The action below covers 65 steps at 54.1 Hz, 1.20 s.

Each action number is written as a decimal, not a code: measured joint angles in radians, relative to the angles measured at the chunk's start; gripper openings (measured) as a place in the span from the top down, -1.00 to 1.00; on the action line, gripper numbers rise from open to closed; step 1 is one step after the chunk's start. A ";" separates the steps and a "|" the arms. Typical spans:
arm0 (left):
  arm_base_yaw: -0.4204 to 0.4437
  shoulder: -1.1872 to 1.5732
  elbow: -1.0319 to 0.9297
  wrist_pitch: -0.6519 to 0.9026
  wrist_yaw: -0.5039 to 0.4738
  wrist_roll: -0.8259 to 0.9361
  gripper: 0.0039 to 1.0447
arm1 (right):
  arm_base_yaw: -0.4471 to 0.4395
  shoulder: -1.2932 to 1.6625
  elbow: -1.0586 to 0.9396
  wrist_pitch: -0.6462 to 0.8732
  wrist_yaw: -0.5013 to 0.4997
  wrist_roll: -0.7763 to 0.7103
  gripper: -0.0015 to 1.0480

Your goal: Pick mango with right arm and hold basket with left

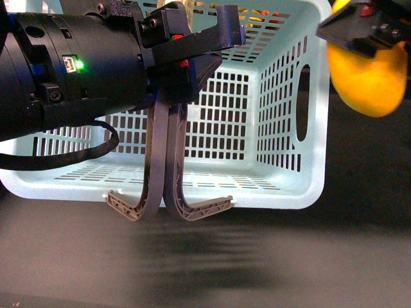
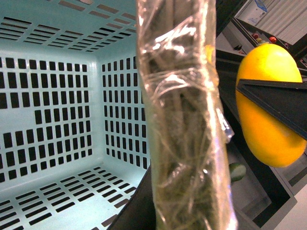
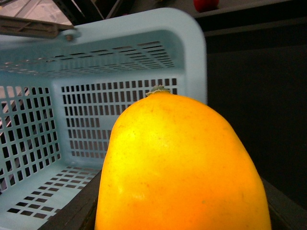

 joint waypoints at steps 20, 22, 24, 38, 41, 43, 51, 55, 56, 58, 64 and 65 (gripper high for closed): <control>0.000 0.000 0.000 0.000 0.000 0.000 0.84 | 0.143 0.216 0.152 0.033 0.143 0.050 -0.13; 0.000 0.000 0.000 0.000 0.000 0.000 0.84 | 0.148 0.237 0.162 0.038 0.152 0.051 -0.13; 0.000 0.000 0.000 0.000 0.000 0.000 0.84 | 0.153 0.255 0.170 0.046 0.162 0.054 -0.13; 0.000 0.000 0.000 0.000 0.000 0.000 0.84 | 0.159 0.328 0.205 0.107 0.200 0.086 -0.67; 0.000 0.000 0.000 0.000 0.000 0.000 0.84 | 0.159 0.328 0.205 0.116 0.203 0.095 -0.80; 0.000 0.001 0.000 0.000 0.004 -0.001 0.84 | 0.159 0.328 0.205 0.127 0.203 0.101 -0.88; -0.001 0.005 0.000 -0.006 -0.001 -0.001 0.84 | 0.155 0.280 0.169 0.160 0.215 0.126 -0.84; 0.000 0.005 0.000 -0.006 -0.004 0.000 0.84 | 0.151 0.218 0.127 0.171 0.240 0.129 -0.85; 0.000 0.005 0.000 -0.006 -0.003 0.000 0.84 | 0.150 0.196 0.113 0.172 0.250 0.127 -0.85; 0.000 0.005 0.000 -0.006 -0.003 0.000 0.84 | 0.147 0.150 0.085 0.170 0.281 0.122 -0.85; 0.000 0.005 0.000 -0.006 -0.004 0.000 0.84 | 0.143 0.028 0.015 0.156 0.333 0.110 -0.85; 0.000 0.005 0.000 -0.006 -0.003 0.000 0.84 | 0.143 0.013 0.006 0.152 0.339 0.108 -0.85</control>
